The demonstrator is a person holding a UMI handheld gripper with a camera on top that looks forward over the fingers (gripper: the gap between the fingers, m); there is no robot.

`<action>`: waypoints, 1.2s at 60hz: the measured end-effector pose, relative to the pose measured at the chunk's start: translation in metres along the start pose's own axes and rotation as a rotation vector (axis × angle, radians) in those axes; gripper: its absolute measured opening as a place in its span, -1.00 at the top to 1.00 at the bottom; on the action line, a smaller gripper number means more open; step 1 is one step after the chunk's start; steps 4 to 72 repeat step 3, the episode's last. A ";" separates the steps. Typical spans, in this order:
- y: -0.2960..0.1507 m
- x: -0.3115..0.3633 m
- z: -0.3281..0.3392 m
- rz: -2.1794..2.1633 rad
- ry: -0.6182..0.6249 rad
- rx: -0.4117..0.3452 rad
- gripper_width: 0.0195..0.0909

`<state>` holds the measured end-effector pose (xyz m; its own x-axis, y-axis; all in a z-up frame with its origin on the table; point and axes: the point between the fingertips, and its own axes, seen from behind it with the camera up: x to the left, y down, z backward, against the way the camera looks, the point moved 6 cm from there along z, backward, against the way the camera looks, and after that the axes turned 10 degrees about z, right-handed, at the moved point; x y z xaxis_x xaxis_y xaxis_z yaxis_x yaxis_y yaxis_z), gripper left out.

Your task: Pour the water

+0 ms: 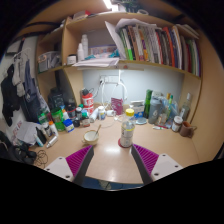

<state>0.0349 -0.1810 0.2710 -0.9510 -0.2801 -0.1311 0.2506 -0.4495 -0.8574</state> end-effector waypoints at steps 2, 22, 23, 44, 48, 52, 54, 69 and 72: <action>-0.005 0.003 0.008 0.008 -0.001 -0.006 -0.82; -0.007 0.004 0.012 0.013 -0.002 -0.009 -0.82; -0.007 0.004 0.012 0.013 -0.002 -0.009 -0.82; -0.007 0.004 0.012 0.013 -0.002 -0.009 -0.82; -0.007 0.004 0.012 0.013 -0.002 -0.009 -0.82; -0.007 0.004 0.012 0.013 -0.002 -0.009 -0.82; -0.007 0.004 0.012 0.013 -0.002 -0.009 -0.82; -0.007 0.004 0.012 0.013 -0.002 -0.009 -0.82; -0.007 0.004 0.012 0.013 -0.002 -0.009 -0.82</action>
